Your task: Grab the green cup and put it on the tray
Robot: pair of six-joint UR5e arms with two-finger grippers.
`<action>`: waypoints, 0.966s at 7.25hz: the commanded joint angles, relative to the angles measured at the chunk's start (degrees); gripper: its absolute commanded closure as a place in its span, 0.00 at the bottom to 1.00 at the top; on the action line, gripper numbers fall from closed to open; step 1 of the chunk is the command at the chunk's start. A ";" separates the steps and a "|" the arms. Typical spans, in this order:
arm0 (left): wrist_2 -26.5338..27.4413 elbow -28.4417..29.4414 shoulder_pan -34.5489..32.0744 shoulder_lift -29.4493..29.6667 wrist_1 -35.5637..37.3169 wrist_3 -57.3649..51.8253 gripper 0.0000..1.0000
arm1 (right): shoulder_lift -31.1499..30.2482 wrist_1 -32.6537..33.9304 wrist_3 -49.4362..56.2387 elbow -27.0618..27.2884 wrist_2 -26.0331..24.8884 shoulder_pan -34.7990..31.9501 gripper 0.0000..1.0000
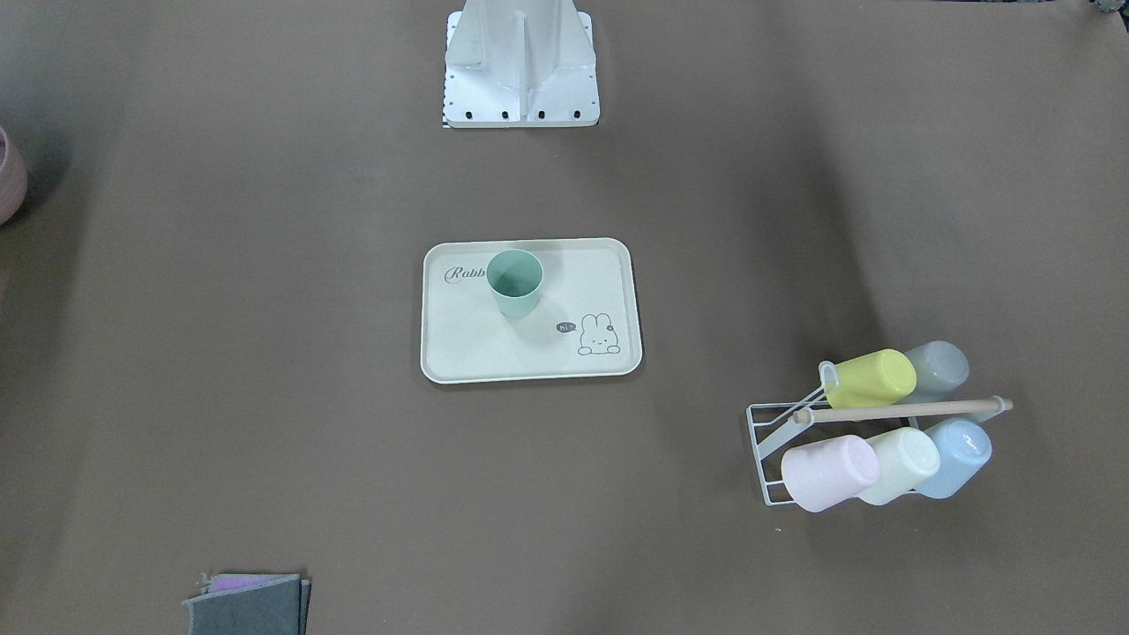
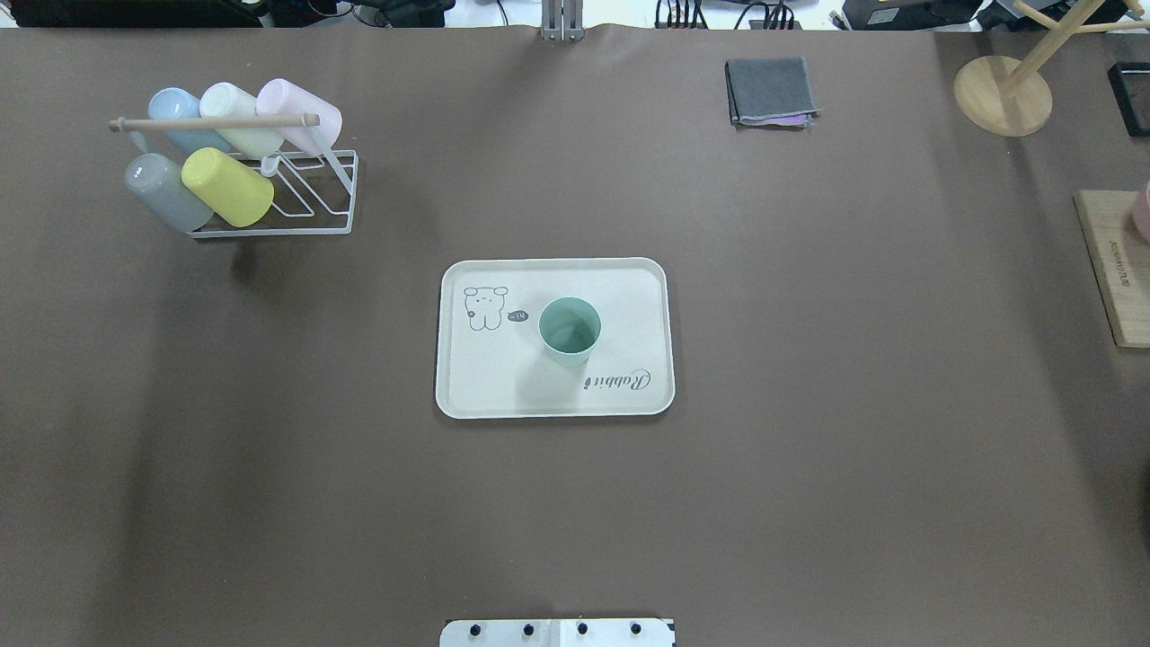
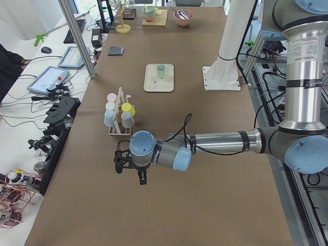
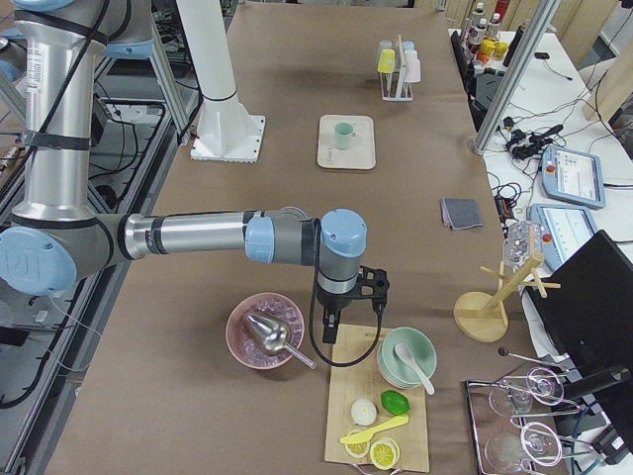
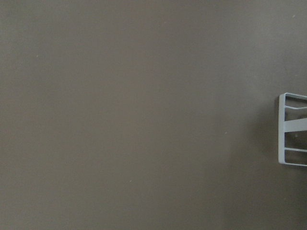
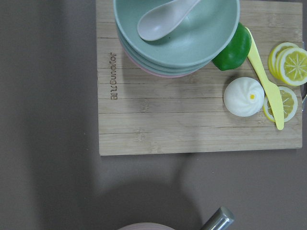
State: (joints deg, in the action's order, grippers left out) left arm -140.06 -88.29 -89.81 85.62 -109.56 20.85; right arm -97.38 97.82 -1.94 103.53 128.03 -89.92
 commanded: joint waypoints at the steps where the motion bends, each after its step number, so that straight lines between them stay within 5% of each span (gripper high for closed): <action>1: 0.22 -0.30 -0.89 0.51 2.83 -2.92 0.01 | 0.00 0.00 0.01 0.00 -0.06 0.01 0.00; 3: 1.10 -2.75 -1.85 2.09 9.87 -7.36 0.01 | 0.00 0.00 0.01 0.00 -0.06 0.01 0.00; 7: 4.62 -3.20 -4.49 0.34 9.89 -13.99 0.01 | 0.00 0.00 -0.34 0.00 -0.06 0.01 0.00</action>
State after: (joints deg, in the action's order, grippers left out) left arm -135.69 -91.53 -94.08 86.43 -99.57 7.41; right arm -97.38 97.82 -2.15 103.54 127.96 -89.91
